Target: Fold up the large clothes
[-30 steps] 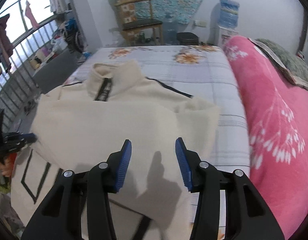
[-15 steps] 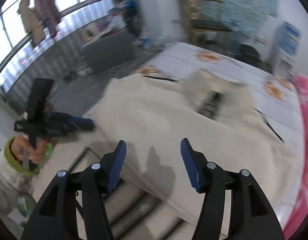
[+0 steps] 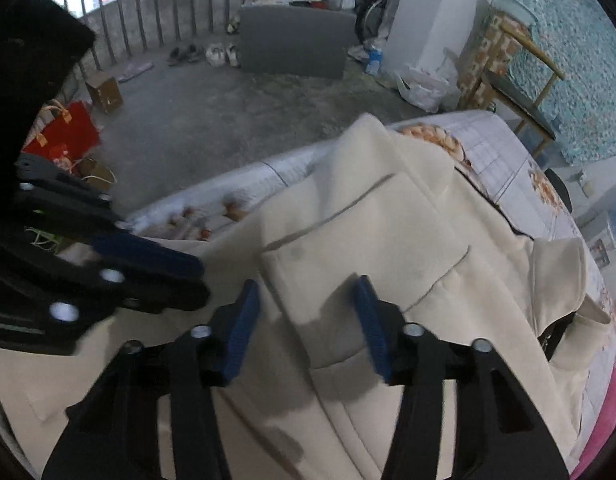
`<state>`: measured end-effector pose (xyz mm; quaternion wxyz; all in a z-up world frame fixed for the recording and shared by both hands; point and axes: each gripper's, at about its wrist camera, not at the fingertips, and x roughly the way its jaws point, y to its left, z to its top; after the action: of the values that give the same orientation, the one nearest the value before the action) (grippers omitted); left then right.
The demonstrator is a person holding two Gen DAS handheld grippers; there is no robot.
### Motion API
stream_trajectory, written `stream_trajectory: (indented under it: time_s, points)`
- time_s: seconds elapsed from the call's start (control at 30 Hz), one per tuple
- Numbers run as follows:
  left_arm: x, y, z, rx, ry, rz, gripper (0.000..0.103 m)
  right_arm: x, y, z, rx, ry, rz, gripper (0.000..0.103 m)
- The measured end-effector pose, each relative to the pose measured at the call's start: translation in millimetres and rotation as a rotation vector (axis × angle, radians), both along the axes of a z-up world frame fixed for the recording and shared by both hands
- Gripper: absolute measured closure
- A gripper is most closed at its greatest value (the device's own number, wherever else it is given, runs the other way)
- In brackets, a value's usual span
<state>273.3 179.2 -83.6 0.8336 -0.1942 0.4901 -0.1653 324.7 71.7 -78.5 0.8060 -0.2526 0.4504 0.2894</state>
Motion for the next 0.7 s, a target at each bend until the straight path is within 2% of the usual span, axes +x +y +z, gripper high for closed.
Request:
stream_trajectory:
  time_s: [0.03, 0.07, 0.1, 0.17, 0.27, 0.37, 0.47, 0.53, 0.6, 0.63, 0.67, 0.7]
  points:
    - [-1.0, 1.4, -0.7, -0.012, -0.004, 0.001, 0.09, 0.8, -3.4, 1.4, 0.013, -0.002, -0.013, 0.072]
    - [-1.5, 2.0, -0.9, -0.016, -0.007, -0.001, 0.09, 3.3, -8.3, 4.5, 0.023, -0.001, -0.041, 0.085]
    - [-2.4, 2.4, -1.4, -0.021, -0.011, -0.002, 0.09, 6.7, -12.6, 6.3, 0.048, 0.009, -0.058, 0.092]
    - [-4.6, 2.1, -1.3, -0.016, -0.026, -0.012, 0.09, 10.9, -27.4, 18.8, 0.137, 0.024, -0.109, 0.093]
    - [-6.8, 1.4, -1.6, -0.013, -0.038, -0.018, 0.09, 11.2, -53.3, 58.6, 0.338, 0.009, -0.194, 0.094]
    - [-7.3, 2.5, -2.1, -0.023, -0.042, -0.017, 0.09, 10.2, -63.5, 85.3, 0.495, 0.01, -0.196, 0.094]
    - [-8.7, 5.8, -2.1, -0.042, -0.039, -0.013, 0.09, 7.9, -39.8, 78.9, 0.464, 0.008, -0.159, 0.093]
    - [-11.4, 7.0, -0.1, -0.046, -0.041, -0.01, 0.09, 15.4, -21.3, 55.7, 0.386, 0.07, -0.144, 0.088]
    - [-16.0, 8.4, 3.7, -0.041, -0.05, -0.007, 0.089, 22.6, -11.6, 23.8, 0.292, 0.18, -0.134, 0.074]
    - [-20.2, 8.9, 7.0, -0.032, -0.056, -0.007, 0.087, 24.6, -12.8, 18.0, 0.274, 0.208, -0.137, 0.072]
    - [-24.4, 8.8, 10.1, -0.025, -0.058, -0.009, 0.083, 22.6, -18.7, 18.4, 0.283, 0.224, -0.146, 0.072]
    - [-28.0, 8.8, 13.6, -0.012, -0.061, -0.01, 0.08, 20.8, -25.2, 23.6, 0.306, 0.226, -0.151, 0.065]
